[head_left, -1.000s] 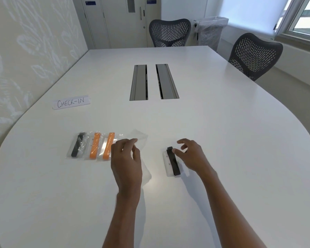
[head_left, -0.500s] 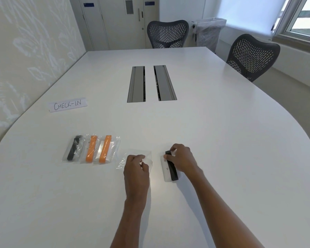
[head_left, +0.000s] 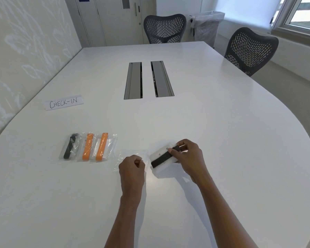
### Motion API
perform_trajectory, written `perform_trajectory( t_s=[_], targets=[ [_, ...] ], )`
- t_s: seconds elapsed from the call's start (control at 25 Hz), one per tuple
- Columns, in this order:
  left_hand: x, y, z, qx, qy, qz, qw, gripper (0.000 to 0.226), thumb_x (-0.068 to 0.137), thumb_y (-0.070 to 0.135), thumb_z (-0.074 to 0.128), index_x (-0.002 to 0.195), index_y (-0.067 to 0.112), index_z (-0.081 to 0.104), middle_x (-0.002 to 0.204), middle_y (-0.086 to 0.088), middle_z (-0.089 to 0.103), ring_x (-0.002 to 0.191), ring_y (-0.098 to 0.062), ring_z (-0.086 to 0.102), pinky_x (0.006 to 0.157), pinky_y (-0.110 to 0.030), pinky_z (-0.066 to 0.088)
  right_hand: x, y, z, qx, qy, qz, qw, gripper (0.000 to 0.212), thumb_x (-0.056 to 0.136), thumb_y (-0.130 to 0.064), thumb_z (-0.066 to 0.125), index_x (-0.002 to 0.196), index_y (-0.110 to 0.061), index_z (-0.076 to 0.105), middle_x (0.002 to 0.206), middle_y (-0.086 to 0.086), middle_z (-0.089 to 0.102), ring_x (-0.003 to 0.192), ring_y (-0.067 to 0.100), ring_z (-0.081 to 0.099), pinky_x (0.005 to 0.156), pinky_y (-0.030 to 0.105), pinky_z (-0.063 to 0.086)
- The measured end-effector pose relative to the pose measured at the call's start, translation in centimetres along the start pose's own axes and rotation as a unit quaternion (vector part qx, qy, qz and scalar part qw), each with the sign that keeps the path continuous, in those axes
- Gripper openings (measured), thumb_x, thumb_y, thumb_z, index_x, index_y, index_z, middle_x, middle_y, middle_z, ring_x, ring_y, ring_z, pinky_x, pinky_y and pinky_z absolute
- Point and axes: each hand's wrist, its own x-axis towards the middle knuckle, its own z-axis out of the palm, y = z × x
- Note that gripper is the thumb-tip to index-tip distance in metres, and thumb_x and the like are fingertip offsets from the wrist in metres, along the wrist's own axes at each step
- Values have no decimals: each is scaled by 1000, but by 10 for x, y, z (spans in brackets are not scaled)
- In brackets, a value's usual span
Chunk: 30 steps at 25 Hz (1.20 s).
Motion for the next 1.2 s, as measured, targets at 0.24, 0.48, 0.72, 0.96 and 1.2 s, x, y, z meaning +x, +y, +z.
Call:
perform_trajectory(
  t_s=[0.24, 0.48, 0.72, 0.96, 1.2],
  targets=[
    [-3, 7, 1, -5, 15, -4, 1000, 20, 87, 1, 73, 71, 13, 73, 64, 13, 67, 64, -8, 67, 59, -18, 50, -22, 6, 28, 28, 75, -31, 996, 33, 88, -25, 77, 80, -5, 52, 79, 15, 64, 59, 27, 49, 57, 32, 39],
    [-10, 18, 0, -35, 31, 15, 999, 12, 93, 5, 73, 85, 11, 77, 71, 13, 67, 68, -5, 67, 62, -11, 46, -44, 9, 56, -13, 57, -33, 998, 36, 90, -21, 75, 75, -8, 45, 65, 1, 48, 53, 9, 37, 49, 20, 34],
    [-8, 12, -4, -48, 56, 63, 995, 10, 96, 6, 71, 94, 13, 78, 86, 4, 74, 79, -10, 69, 70, -8, 48, -50, 1, 50, -23, -57, 16, 998, 39, 92, -30, 78, 89, 2, 55, 72, 17, 73, 45, 9, 62, 44, 18, 45],
    [-11, 12, -5, -34, 1, 148, 988, 17, 95, 3, 73, 109, 10, 80, 97, 4, 74, 88, 2, 66, 81, -2, 46, -46, -2, 44, 32, 29, 19, 999, 49, 89, -34, 82, 85, 6, 53, 67, 16, 68, 52, 21, 71, 46, 17, 42],
    [-10, 19, -4, -40, -27, 173, 984, 16, 94, 2, 73, 104, 12, 81, 88, 4, 73, 83, -5, 68, 73, -14, 52, -45, 5, 46, 92, -3, 27, 995, 29, 95, -21, 78, 91, 3, 63, 81, 12, 74, 71, 17, 78, 68, 33, 61]
  ],
)
